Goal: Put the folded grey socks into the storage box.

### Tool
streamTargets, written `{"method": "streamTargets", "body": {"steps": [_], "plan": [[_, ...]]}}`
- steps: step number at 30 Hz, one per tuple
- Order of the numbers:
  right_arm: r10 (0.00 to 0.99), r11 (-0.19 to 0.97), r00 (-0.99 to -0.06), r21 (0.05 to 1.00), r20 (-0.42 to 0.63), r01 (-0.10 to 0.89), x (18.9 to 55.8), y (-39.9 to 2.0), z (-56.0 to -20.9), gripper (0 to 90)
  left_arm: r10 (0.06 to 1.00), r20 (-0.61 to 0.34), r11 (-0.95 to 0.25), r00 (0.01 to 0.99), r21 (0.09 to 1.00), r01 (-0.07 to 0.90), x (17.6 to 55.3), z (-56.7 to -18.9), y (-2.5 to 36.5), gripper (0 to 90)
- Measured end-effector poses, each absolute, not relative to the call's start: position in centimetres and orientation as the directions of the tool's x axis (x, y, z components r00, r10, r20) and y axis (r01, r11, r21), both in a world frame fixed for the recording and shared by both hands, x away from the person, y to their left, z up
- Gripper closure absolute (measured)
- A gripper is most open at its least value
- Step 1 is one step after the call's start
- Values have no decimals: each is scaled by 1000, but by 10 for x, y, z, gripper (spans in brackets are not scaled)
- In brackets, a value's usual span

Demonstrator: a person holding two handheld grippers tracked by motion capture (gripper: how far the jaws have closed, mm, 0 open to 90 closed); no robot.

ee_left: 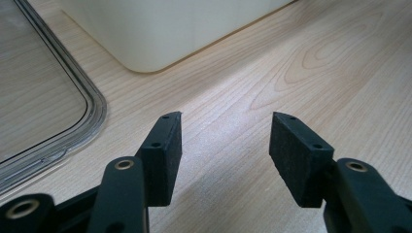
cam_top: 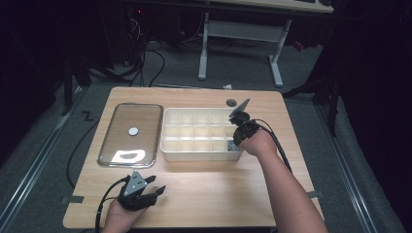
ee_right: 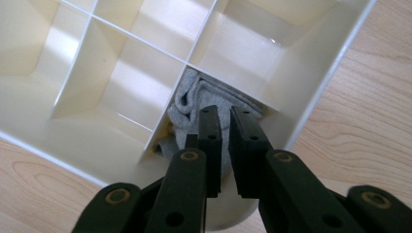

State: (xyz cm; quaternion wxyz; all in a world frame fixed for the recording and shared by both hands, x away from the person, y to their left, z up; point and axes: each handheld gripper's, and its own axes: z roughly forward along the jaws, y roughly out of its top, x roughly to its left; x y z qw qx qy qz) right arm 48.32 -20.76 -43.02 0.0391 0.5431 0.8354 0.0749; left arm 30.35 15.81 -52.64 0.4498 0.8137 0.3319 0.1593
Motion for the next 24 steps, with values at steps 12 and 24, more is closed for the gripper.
{"method": "streamTargets", "body": {"steps": [12, 24], "plan": [[911, 400, -412, 209, 11, 892, 478, -208, -426, 736, 682, -42, -376, 730, 836, 399, 305, -526, 158, 463], [898, 386, -437, 382, 53, 840, 438, -216, -407, 651, 687, -51, -365, 725, 838, 405, 304, -528, 160, 463]]}}
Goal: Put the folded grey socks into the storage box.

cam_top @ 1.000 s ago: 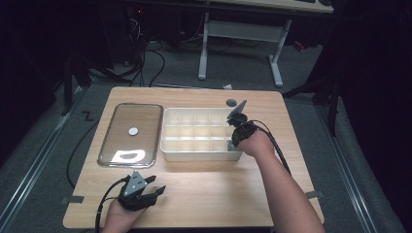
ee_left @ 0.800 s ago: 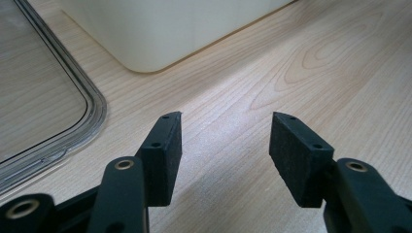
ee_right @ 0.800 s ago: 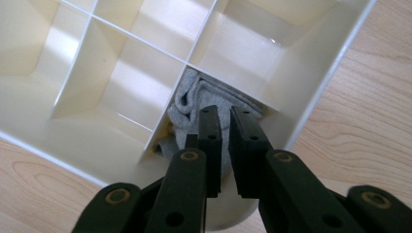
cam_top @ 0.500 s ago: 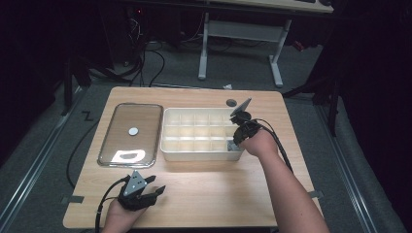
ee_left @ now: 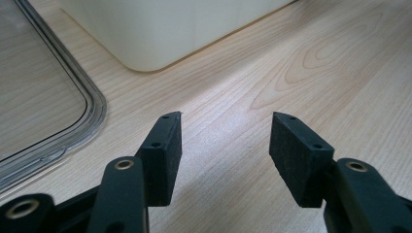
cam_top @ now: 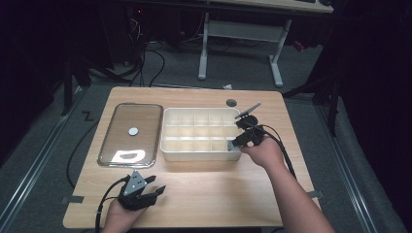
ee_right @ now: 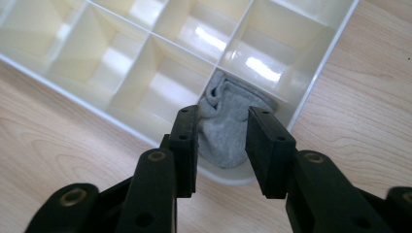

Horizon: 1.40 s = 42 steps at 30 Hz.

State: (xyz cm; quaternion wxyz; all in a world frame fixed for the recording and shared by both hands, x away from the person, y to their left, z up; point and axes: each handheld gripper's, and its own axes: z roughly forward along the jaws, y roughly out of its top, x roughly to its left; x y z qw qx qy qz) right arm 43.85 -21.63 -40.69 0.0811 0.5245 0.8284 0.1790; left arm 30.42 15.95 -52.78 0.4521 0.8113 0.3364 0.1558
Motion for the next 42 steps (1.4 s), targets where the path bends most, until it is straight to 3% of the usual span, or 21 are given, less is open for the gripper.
{"method": "streamTargets", "body": {"steps": [11, 17, 28, 33, 35, 42], "plan": [[875, 387, -484, 583, 13, 715, 395, -220, -404, 594, 694, -76, -341, 716, 841, 420, 303, -527, 162, 462], [862, 374, -507, 691, -12, 619, 365, -221, -411, 511, 706, -103, -303, 700, 850, 431, 302, -525, 164, 462], [861, 301, -509, 786, 20, 540, 312, -218, -475, 472, 730, -94, -285, 677, 858, 426, 296, -523, 168, 466], [895, 231, -446, 837, 17, 496, 287, -213, -509, 471, 735, -84, -292, 673, 857, 425, 294, -524, 169, 462], [899, 162, -430, 852, 80, 498, 271, -209, -519, 460, 729, -74, -301, 681, 858, 415, 293, -523, 168, 460], [886, 246, -463, 834, 13, 494, 271, -197, -521, 457, 730, -53, -310, 682, 863, 399, 289, -520, 168, 439]]}}
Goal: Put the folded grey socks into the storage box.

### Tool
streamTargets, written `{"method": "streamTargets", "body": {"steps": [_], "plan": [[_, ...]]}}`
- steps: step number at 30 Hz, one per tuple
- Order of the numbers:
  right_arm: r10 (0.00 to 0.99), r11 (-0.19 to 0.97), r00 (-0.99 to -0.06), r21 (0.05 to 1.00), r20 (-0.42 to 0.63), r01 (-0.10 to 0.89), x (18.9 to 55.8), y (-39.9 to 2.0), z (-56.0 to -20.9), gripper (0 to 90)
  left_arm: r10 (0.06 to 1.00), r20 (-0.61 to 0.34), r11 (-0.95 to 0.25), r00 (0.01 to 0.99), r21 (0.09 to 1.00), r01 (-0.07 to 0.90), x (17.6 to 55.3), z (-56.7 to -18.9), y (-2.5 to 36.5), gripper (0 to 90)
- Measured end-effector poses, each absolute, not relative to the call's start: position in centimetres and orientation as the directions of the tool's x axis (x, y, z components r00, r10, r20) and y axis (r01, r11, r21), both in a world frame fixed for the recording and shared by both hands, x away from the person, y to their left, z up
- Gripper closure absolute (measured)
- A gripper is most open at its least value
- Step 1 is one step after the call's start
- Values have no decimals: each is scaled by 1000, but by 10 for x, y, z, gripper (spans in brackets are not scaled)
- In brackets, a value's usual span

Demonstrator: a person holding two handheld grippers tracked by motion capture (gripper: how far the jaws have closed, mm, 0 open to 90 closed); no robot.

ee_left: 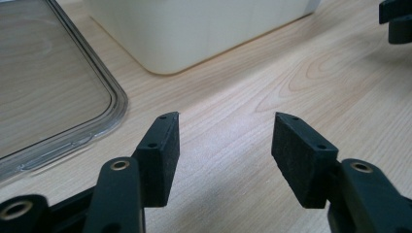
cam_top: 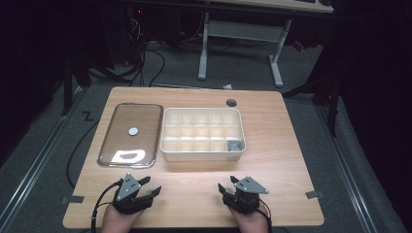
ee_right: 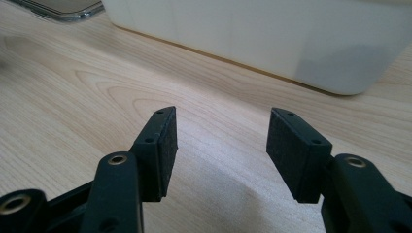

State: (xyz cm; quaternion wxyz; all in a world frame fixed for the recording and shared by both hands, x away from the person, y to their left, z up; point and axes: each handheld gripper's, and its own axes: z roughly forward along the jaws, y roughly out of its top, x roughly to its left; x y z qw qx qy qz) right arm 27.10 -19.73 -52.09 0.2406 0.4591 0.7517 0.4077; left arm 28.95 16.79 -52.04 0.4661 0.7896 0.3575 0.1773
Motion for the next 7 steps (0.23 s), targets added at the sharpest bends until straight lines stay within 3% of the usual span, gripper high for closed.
{"method": "streamTargets", "body": {"steps": [7], "plan": [[897, 241, -441, 826, 10, 509, 270, -203, -523, 459, 720, -56, -318, 692, 860, 400, 293, -522, 165, 439]]}}
